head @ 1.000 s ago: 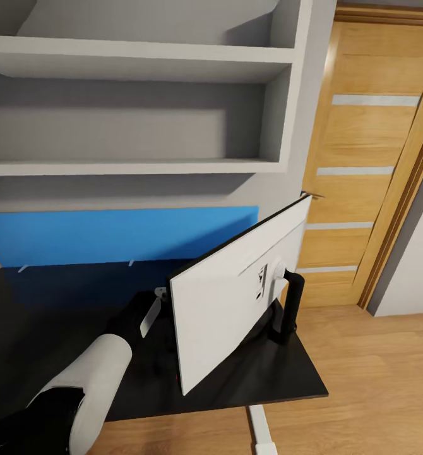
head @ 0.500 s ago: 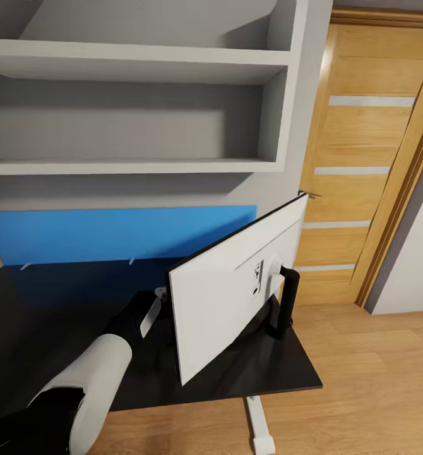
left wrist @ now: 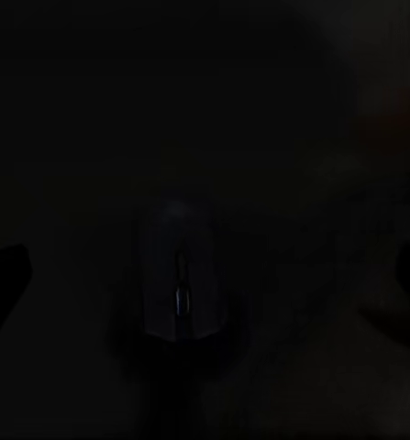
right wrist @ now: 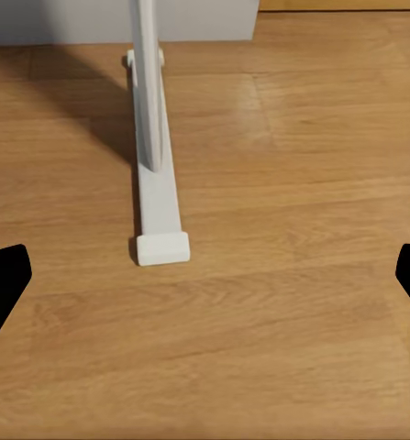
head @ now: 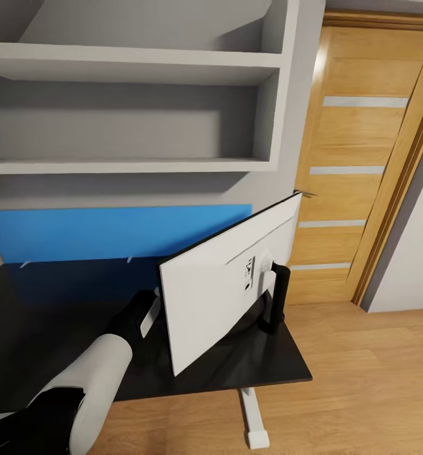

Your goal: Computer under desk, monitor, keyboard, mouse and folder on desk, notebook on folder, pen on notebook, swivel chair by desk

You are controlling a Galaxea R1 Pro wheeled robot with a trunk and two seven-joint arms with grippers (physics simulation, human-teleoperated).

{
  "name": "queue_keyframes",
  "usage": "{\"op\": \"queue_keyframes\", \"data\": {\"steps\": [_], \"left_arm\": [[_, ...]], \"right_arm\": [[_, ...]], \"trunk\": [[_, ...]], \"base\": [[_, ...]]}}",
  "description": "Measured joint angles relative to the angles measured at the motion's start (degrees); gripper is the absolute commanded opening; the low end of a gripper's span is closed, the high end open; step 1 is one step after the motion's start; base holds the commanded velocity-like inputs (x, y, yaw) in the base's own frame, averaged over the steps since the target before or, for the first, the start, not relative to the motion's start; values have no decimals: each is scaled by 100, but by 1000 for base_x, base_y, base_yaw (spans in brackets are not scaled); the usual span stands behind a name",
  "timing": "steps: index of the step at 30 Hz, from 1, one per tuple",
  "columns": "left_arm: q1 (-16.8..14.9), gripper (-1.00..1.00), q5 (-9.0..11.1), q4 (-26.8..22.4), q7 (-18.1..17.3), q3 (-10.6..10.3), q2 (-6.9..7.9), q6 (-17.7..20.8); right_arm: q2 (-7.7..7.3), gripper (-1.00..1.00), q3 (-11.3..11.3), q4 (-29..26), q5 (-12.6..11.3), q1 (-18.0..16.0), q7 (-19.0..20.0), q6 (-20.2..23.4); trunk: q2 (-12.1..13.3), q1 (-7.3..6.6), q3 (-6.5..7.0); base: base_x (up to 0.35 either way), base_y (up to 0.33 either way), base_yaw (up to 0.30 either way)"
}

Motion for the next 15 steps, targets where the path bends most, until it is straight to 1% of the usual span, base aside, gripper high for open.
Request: {"op": "queue_keyframes", "data": {"steps": [15], "left_arm": [[0, 100, -1, 9, -1, 1, 6, 0]], "right_arm": [[0, 100, 0, 0, 0, 0, -11, -1]], "trunk": [[0, 0, 0]], "base": [[-3, -3, 0]]}}
